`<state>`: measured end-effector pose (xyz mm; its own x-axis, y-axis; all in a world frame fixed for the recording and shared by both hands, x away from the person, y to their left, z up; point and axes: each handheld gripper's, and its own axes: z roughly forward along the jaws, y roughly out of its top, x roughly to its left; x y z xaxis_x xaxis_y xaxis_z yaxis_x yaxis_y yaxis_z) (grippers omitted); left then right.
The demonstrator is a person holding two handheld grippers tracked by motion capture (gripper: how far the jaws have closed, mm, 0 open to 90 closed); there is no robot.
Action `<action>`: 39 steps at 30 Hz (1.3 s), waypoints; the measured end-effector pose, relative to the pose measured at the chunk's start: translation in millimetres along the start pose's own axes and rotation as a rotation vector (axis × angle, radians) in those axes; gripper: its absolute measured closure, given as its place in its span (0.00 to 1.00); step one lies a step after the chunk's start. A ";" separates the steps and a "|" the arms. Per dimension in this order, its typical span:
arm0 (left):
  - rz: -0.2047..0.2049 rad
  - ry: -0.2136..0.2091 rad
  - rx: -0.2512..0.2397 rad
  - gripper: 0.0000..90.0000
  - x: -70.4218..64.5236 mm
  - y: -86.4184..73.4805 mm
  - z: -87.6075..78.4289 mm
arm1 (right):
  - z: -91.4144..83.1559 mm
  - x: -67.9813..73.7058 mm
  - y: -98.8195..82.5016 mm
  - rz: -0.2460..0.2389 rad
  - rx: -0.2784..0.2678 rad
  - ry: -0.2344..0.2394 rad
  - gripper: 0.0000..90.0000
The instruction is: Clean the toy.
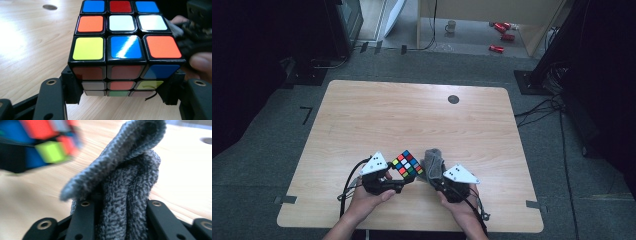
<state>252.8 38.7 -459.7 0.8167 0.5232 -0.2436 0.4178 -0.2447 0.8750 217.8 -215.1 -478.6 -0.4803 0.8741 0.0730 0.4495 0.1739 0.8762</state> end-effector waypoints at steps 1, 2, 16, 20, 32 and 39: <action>0.004 0.004 0.006 0.39 -0.5 -0.3 1.0 | 0.7 -3.2 -0.4 -0.010 0.012 -0.032 0.76; 0.006 0.005 0.010 0.39 -1.2 -0.4 1.6 | 1.7 -5.1 -0.9 -0.026 0.021 -0.053 0.73; 0.004 0.007 0.010 0.39 1.2 -0.7 2.3 | 7.2 -16.1 -0.6 -0.154 0.170 -0.028 0.10; 0.000 0.003 0.006 0.39 2.1 1.4 4.0 | -2.0 -20.1 2.7 -0.168 0.146 -0.053 0.06; 0.048 -0.016 0.031 0.39 -6.0 6.4 20.9 | -33.4 -39.5 8.5 -0.039 0.030 -0.053 0.11; 0.127 0.025 0.080 0.39 -18.7 4.7 29.8 | -48.8 -22.4 26.8 0.023 -0.100 0.005 0.21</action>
<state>251.3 3.5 -463.6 0.8552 0.5037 -0.1218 0.3428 -0.3736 0.8619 203.8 -252.1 -433.5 -0.4741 0.8752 0.0960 0.3831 0.1069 0.9175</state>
